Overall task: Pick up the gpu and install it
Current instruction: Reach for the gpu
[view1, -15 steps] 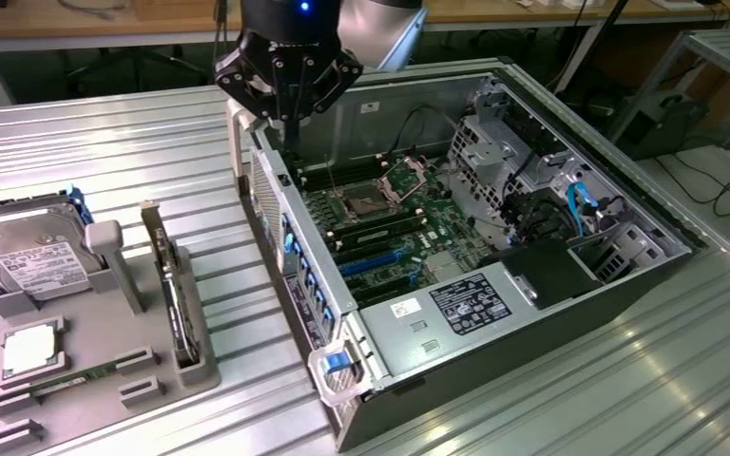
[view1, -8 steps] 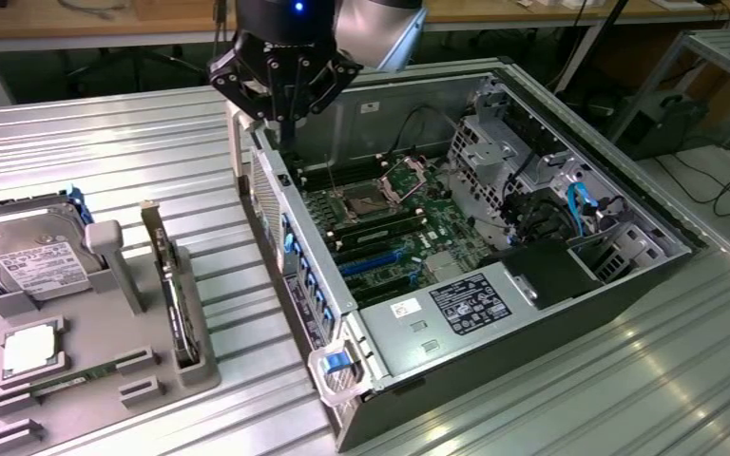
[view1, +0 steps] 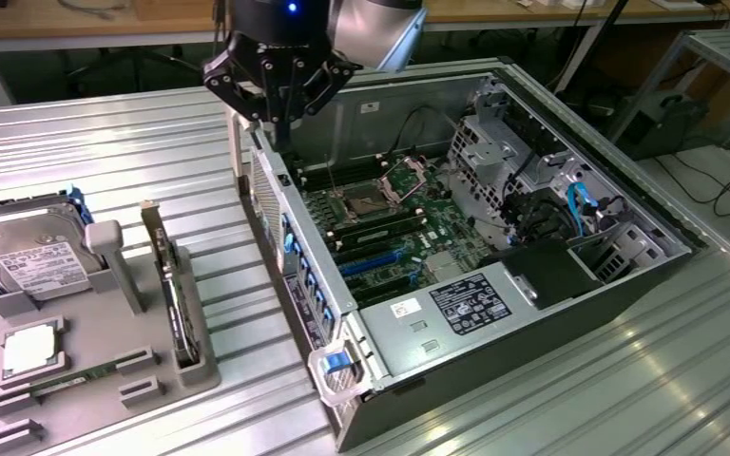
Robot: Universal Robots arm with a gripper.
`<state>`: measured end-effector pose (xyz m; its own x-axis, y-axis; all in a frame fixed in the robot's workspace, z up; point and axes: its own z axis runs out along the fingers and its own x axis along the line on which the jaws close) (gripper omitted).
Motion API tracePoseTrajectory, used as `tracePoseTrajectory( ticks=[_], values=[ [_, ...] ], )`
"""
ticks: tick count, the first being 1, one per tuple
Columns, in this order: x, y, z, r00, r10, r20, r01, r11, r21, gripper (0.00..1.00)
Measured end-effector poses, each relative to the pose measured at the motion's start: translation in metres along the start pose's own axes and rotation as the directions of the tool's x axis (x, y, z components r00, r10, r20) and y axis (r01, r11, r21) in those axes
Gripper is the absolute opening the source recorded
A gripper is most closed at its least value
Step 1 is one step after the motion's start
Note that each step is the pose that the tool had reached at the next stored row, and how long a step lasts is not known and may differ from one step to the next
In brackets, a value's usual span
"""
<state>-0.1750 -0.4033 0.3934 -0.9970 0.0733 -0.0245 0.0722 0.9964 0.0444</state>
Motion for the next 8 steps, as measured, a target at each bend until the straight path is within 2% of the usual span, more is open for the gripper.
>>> tracePoseTrajectory(
  ticks=[8],
  values=[
    [0.0053, -0.0011, -0.0002, 1.0000, 0.000, 0.0000, 0.000, 1.0000, -0.0001, 0.11]
  ],
)
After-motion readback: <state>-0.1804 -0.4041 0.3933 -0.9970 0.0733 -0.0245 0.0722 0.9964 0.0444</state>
